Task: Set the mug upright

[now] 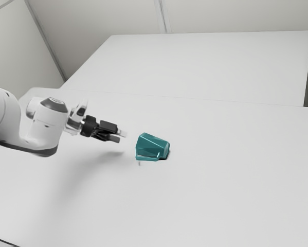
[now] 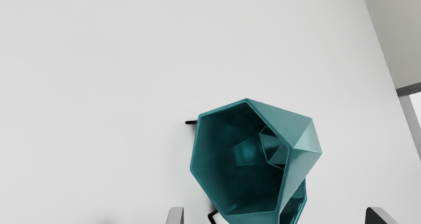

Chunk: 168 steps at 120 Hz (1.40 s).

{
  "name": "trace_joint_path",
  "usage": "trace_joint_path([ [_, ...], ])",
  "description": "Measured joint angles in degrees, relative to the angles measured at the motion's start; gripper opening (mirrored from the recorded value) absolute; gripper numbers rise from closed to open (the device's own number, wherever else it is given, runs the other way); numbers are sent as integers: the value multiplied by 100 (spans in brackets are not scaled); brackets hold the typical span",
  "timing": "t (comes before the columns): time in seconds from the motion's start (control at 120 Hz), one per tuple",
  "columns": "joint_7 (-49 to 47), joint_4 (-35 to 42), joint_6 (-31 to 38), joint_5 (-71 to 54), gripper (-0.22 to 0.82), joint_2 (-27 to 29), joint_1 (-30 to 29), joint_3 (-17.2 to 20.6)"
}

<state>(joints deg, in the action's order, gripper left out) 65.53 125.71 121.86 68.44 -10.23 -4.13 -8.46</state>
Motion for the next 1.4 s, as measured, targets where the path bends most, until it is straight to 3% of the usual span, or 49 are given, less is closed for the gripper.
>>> trace_joint_path([
  [0.558,720,-52,-130,220,60,-123,13,301],
  [1.4,-27,-268,-157,138,60,-385,15,690],
])
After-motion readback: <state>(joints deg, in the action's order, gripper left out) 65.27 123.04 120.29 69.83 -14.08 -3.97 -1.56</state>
